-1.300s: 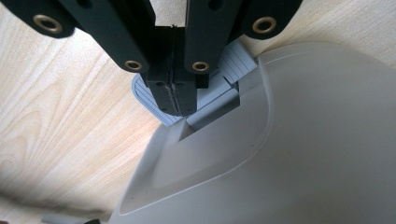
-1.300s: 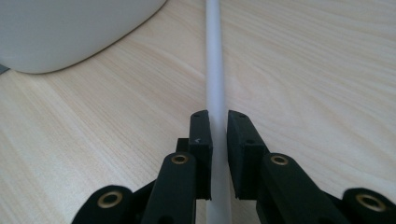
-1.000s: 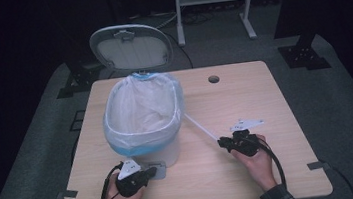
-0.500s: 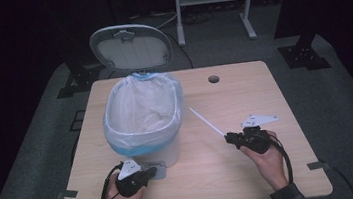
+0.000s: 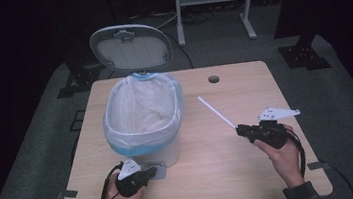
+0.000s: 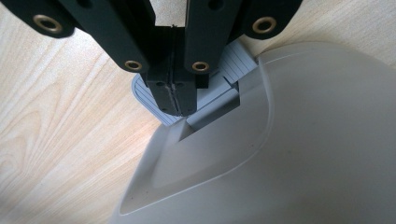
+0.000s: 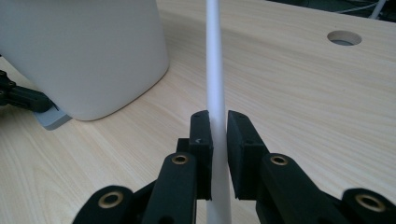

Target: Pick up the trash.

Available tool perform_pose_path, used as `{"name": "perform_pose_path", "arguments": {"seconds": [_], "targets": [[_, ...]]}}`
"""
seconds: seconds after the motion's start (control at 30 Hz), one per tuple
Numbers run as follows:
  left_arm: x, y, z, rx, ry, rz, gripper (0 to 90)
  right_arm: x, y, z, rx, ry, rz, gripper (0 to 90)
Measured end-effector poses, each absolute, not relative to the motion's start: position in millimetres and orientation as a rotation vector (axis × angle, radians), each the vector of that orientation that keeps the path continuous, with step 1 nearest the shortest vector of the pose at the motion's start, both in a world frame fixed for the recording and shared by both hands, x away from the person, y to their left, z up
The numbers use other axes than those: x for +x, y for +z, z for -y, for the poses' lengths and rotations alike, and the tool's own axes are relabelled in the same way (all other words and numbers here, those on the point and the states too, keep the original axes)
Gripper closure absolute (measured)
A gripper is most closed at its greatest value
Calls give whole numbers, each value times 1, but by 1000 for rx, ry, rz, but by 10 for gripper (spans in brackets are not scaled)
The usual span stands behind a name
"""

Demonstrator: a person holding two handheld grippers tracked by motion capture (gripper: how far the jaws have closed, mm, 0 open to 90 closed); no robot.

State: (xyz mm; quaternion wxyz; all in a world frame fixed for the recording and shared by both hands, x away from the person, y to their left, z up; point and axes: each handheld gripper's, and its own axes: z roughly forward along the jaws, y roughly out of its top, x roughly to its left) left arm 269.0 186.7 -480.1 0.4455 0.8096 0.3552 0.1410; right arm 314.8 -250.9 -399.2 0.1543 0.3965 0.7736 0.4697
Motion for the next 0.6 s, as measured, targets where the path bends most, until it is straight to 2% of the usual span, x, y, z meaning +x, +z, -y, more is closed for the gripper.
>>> {"name": "perform_pose_path", "arguments": {"seconds": [0.6], "targets": [[268,-480,-186,1997,347,-887,900,311,-364,269,1029,1456,-2191,801]]}}
